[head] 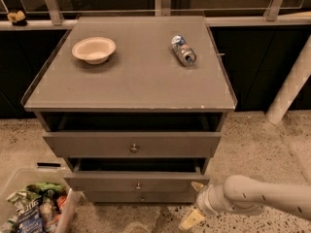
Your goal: Close middle drawer
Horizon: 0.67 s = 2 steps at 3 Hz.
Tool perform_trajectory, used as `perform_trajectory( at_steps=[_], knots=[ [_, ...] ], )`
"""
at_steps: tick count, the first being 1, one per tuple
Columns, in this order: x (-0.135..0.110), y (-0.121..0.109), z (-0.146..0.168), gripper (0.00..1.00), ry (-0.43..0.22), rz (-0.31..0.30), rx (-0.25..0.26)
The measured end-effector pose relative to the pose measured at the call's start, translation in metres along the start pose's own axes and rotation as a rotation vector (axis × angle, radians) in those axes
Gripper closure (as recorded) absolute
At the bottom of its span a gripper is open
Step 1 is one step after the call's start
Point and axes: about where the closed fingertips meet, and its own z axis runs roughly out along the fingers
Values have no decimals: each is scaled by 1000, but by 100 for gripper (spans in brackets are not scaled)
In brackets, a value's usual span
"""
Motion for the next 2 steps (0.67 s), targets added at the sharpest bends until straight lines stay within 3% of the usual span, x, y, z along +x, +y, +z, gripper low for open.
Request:
perform_trajectory(
  at_steps=[1,2],
  knots=[
    [-23,-33,-9,0,-21,-9,74],
    [-36,-49,-18,0,-56,-42,118]
  ],
)
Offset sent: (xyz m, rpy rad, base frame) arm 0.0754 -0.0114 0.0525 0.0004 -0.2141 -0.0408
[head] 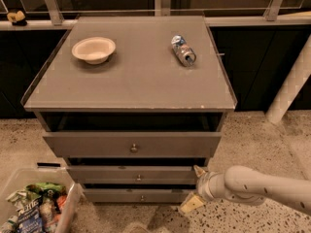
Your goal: Close middle drawer
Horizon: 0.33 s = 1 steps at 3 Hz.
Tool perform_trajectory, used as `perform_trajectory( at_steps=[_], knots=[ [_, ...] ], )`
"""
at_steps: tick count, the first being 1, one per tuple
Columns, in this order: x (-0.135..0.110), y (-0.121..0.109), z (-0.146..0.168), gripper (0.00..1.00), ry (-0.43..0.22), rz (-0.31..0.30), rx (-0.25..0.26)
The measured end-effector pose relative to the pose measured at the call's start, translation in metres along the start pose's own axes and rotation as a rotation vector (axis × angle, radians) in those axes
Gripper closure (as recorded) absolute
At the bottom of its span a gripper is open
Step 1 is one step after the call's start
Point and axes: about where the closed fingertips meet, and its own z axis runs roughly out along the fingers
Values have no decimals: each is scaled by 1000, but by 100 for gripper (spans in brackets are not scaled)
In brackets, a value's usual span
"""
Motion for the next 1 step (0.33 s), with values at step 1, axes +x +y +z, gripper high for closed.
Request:
perform_trajectory(
  at_steps=[1],
  knots=[
    [0,0,0,0,0,0,0]
  ],
)
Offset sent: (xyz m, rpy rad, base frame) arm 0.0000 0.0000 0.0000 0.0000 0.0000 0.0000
